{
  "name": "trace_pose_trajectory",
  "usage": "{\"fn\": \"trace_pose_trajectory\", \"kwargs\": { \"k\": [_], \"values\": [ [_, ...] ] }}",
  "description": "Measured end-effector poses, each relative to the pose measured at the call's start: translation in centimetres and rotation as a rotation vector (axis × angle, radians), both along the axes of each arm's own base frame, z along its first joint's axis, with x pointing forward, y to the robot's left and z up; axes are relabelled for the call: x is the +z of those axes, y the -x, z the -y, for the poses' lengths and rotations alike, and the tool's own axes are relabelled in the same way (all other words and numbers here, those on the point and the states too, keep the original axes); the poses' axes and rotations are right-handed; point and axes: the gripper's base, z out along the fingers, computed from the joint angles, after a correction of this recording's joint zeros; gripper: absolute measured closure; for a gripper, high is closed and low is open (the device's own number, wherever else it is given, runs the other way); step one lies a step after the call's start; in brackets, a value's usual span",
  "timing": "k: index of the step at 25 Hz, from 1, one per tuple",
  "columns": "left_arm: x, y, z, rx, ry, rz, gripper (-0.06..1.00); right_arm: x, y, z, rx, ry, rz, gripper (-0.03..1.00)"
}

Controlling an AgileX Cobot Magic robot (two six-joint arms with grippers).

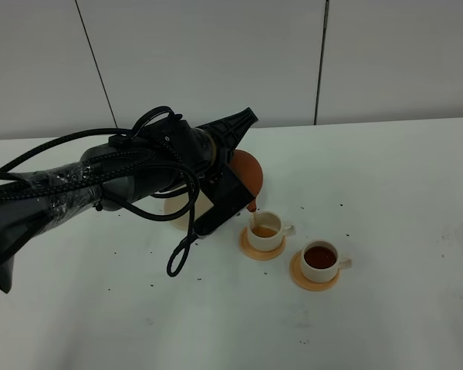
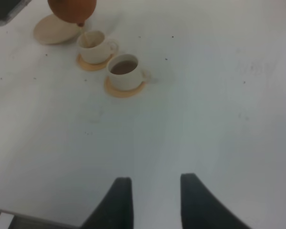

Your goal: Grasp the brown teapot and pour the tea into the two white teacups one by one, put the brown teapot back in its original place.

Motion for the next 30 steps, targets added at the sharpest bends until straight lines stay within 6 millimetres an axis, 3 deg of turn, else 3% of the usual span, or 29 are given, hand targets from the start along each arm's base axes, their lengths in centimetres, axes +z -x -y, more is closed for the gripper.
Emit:
{"fn": "trace_pose_trajectory", "kwargs": {
  "k": [30],
  "values": [
    [0.15, -0.07, 0.36, -0.062, -0.011, 0.024, 0.78, 0.0, 0.0, 0.0, 0.0, 0.0, 0.0, 0.72]
  ]
}}
